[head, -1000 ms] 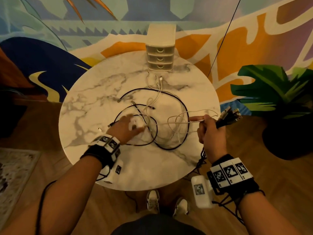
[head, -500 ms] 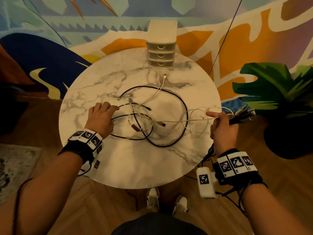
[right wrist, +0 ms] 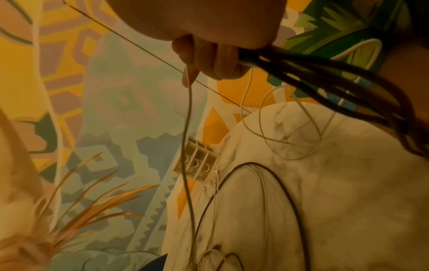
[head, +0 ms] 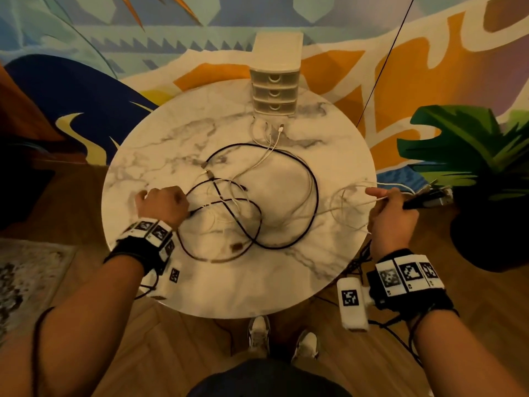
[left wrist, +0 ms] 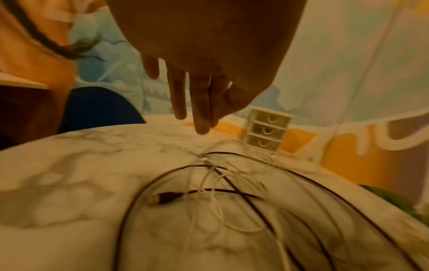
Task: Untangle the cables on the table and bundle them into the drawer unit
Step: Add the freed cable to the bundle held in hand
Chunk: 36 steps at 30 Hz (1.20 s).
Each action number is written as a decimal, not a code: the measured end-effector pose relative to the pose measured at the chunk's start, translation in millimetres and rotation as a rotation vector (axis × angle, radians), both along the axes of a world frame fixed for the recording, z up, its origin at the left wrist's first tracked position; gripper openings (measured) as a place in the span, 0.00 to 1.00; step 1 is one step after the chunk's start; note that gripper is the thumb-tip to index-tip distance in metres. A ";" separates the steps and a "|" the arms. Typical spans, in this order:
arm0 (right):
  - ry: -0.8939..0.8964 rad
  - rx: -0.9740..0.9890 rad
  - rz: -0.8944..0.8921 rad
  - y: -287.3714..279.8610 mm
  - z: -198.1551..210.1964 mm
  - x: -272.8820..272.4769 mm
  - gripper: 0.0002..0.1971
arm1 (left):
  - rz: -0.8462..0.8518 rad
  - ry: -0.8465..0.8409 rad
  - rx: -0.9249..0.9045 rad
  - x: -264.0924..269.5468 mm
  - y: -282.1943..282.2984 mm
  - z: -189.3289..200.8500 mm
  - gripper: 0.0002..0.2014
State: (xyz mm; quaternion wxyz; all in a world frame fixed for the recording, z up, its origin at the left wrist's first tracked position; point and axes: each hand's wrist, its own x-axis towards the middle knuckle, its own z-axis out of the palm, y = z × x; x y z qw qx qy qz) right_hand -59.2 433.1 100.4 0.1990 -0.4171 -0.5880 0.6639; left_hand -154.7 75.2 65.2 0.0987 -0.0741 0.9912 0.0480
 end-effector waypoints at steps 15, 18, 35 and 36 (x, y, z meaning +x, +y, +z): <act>0.213 -0.215 -0.087 27.5 15.4 0.6 0.19 | -0.372 -0.336 0.384 55.8 107.2 -37.0 0.09; 0.215 -0.224 -0.191 49.9 8.5 4.0 0.21 | -0.090 -0.009 0.482 14.0 59.8 -13.3 0.10; 0.072 -0.050 0.646 -50.6 7.3 21.3 0.20 | -0.737 -0.027 0.488 80.9 183.7 65.8 0.11; 0.058 -0.030 0.640 -48.9 5.1 21.3 0.19 | -0.696 -0.052 0.576 83.4 184.2 58.0 0.11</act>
